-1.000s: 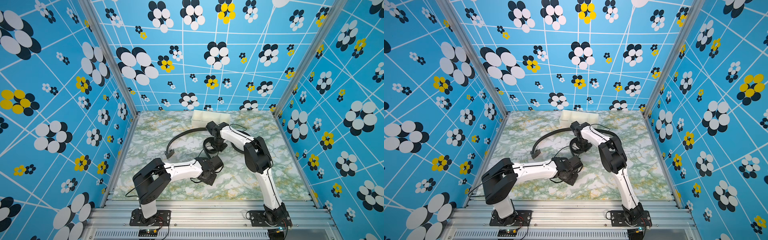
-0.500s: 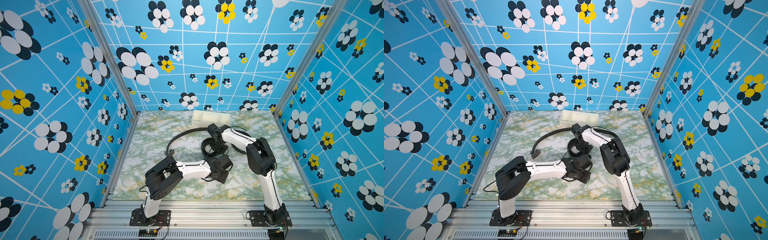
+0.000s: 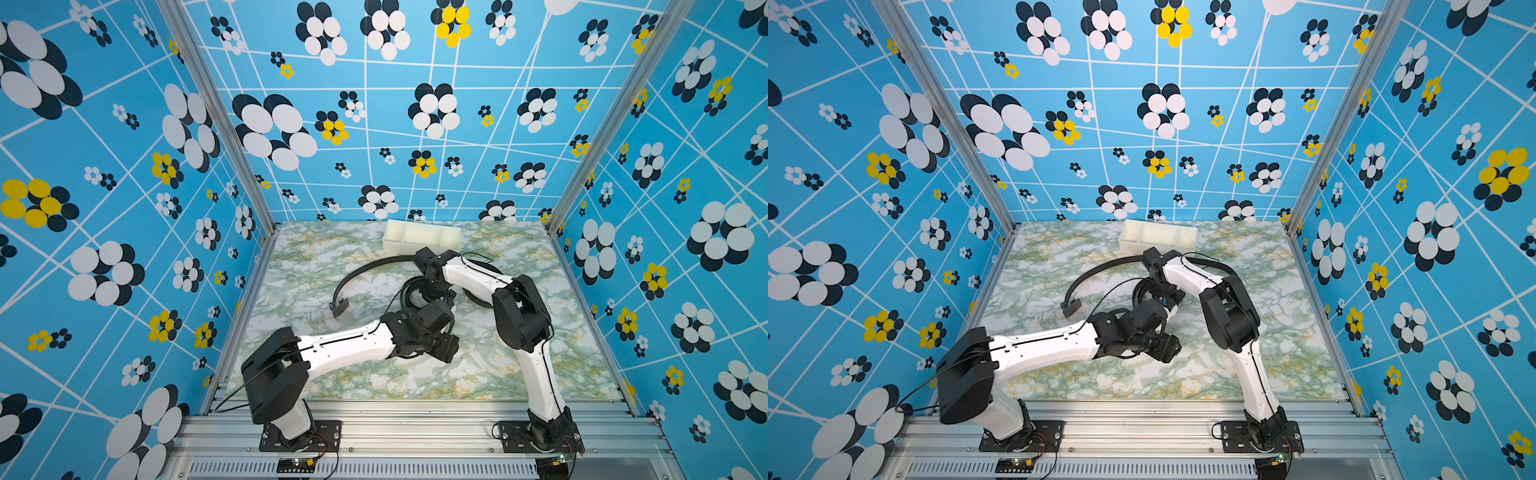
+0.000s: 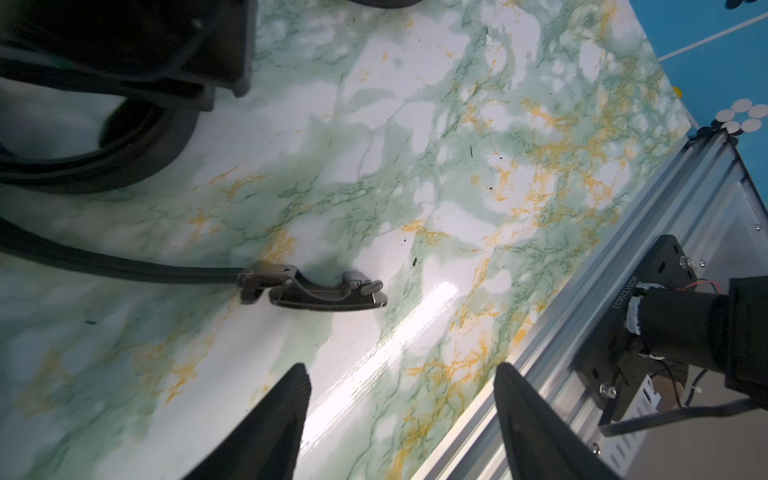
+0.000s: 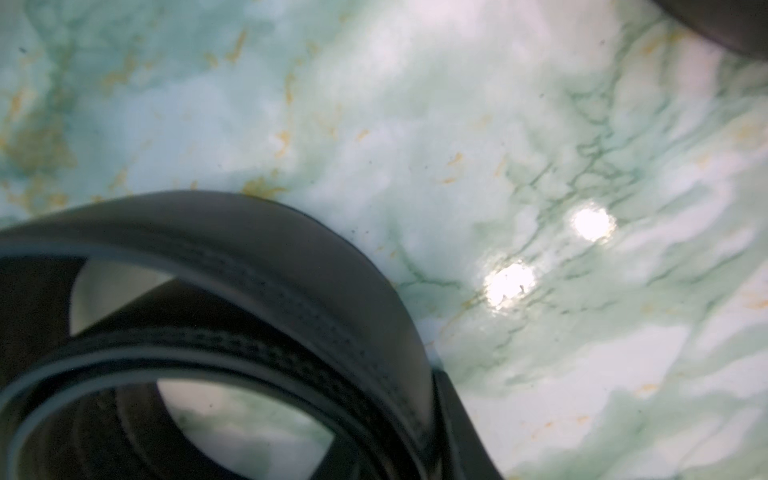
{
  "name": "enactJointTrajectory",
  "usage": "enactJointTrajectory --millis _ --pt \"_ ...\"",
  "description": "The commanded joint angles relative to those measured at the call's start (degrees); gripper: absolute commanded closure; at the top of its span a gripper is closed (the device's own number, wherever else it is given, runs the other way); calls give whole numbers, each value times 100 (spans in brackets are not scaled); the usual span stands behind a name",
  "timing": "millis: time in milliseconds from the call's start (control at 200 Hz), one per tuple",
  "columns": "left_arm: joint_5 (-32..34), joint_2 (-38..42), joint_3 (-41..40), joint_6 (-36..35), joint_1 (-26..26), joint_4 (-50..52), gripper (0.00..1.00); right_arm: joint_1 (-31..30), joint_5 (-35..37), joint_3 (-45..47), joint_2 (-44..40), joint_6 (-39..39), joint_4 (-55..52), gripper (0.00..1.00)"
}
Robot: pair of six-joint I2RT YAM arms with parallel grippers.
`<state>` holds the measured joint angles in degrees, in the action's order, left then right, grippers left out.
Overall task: Place the belts into the storage roll
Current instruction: Roll the belt at the center of the board.
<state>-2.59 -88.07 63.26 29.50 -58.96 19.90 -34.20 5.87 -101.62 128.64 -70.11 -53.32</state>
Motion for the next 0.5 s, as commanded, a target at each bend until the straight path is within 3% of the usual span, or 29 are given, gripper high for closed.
enactJointTrajectory --millis 0,75,175,305,495 --pt "401 935 -493 8 972 691 29 -140 -290 184 408 -157 -213 74" --pt "176 1259 -734 -224 1836 625 30 -138 -295 159 410 -179 -194 74" --pt "-258 928 -530 -852 2746 555 30 -130 -316 57 443 -170 -218 74" --pt "-871 -43 49 -1592 3155 362 30 -131 -347 -40 474 -179 -207 74" --pt "-1262 -1182 890 -1896 3351 144 29 -131 -412 -178 548 -253 -242 75"
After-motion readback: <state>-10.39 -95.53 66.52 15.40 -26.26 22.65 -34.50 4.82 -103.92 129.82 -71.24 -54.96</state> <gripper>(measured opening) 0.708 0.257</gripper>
